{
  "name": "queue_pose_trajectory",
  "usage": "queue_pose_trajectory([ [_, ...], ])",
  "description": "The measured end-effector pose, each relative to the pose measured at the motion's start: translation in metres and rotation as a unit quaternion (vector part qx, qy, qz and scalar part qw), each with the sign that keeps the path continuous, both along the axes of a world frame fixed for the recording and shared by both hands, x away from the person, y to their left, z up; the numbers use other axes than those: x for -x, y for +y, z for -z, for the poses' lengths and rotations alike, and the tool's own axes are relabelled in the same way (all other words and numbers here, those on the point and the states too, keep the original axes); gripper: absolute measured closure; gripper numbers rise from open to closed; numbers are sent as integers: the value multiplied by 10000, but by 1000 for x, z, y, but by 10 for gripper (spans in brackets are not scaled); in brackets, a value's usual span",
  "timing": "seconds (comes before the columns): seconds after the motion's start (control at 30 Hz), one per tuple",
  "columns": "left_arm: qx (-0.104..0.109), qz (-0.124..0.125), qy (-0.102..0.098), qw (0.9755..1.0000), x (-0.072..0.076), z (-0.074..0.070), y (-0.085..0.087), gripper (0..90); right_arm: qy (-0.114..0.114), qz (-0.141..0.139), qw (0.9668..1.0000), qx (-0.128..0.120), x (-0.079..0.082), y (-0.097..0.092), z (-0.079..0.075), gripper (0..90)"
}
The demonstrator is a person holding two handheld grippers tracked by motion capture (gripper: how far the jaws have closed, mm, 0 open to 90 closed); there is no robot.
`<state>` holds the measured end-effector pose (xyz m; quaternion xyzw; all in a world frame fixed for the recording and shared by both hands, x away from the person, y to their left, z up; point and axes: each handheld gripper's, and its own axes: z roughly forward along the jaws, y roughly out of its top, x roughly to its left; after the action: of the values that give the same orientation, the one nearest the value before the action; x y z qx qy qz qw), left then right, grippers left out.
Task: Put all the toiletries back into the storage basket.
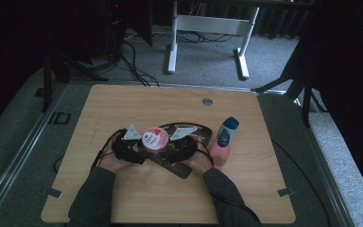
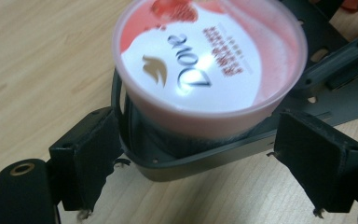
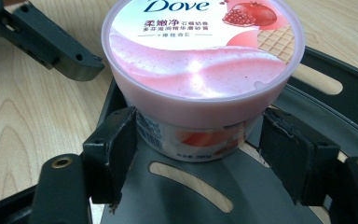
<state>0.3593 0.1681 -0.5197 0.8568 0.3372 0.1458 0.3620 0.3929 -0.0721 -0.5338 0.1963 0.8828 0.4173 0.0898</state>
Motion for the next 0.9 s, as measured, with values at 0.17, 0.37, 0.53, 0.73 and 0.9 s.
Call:
queue_pose_trajectory([
  [0.17,59,24,165,9998,0,8,5,152,3,1,10000,-5,0,0,0,277],
  [0.37,75,-14,156,9998,1,8,7,187,1,-5,10000,-22,1,0,0,298],
  [0.53,37,-22,78,10000,1,6,5,188,15,-64,10000,-37,2,2,0,327],
  [0.73,5,-22,52,10000,0,5,4,189,-6,-66,10000,-30,3,2,0,341],
  [0.9,81,-53,31,9999,1,6,6,207,-3,-78,10000,-39,6,0,1,395],
])
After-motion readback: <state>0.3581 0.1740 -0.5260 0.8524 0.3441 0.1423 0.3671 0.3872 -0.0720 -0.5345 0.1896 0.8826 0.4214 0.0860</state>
